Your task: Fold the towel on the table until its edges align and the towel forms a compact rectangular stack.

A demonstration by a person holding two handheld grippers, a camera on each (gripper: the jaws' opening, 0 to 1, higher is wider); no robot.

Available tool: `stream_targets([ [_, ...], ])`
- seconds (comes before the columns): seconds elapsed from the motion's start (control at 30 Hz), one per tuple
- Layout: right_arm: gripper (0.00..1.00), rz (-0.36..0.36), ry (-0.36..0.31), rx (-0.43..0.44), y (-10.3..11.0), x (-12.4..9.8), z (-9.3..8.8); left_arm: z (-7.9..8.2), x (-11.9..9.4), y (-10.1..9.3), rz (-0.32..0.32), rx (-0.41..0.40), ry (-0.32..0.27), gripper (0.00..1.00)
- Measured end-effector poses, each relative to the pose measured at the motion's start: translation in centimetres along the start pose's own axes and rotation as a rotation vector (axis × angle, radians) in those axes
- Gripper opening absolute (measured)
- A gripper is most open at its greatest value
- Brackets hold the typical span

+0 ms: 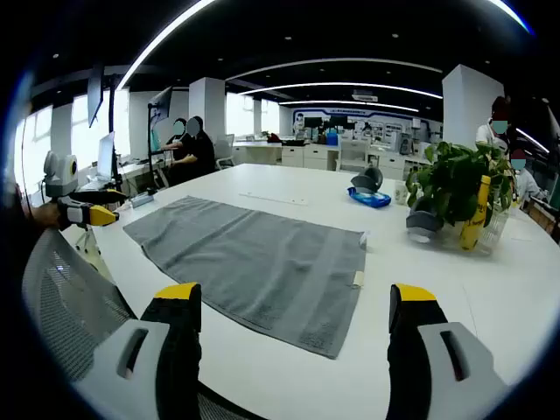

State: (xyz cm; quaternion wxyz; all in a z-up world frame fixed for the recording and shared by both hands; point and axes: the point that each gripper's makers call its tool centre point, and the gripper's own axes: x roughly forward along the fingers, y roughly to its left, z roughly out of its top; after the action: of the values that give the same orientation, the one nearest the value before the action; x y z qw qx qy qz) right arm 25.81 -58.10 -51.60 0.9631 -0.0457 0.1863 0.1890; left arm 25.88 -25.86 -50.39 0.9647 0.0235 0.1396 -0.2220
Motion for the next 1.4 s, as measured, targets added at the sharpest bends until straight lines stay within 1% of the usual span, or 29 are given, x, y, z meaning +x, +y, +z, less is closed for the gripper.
stream_targets([
  [0.3,0.88,-0.003,0.005,-0.006,-0.8,0.0,-0.5,0.0,0.0,0.0,-0.002,0.000,0.000,0.88],
  [0.67,0.88,-0.013,-0.001,-0.011,-0.8,0.1,-0.2,0.1,0.1,0.2,0.005,-0.003,0.000,0.87],
  [0.83,0.88,-0.015,0.000,-0.016,-0.8,0.3,-0.1,-0.3,0.4,0.0,0.000,0.028,0.030,0.86],
  [0.93,0.88,-0.008,0.026,-0.026,-0.6,0.5,-0.6,-0.4,0.3,0.0,0.004,0.037,0.034,0.87],
  [1.0,0.88,-0.005,0.037,-0.030,-0.5,0.5,-0.8,-0.2,0.2,-0.1,-0.007,0.024,0.020,0.87],
  [1.07,0.89,-0.020,0.044,-0.055,-0.6,0.5,-0.8,0.1,0.2,-0.2,-0.013,0.009,0.000,0.88],
  [1.17,0.91,-0.053,0.062,-0.086,-1.0,0.5,-1.0,0.0,0.2,-0.3,-0.015,0.005,0.006,0.89],
  [1.27,0.91,-0.073,0.068,-0.095,-1.0,0.2,-0.9,0.2,0.2,-0.8,-0.040,0.011,-0.004,0.89],
  [1.33,0.91,-0.098,0.060,-0.098,-1.1,0.0,-0.6,0.2,0.2,-0.8,-0.037,0.019,-0.001,0.90],
  [1.4,0.90,-0.109,0.057,-0.082,-1.3,-0.2,-0.5,0.2,0.2,-0.8,-0.036,0.018,-0.001,0.90],
])
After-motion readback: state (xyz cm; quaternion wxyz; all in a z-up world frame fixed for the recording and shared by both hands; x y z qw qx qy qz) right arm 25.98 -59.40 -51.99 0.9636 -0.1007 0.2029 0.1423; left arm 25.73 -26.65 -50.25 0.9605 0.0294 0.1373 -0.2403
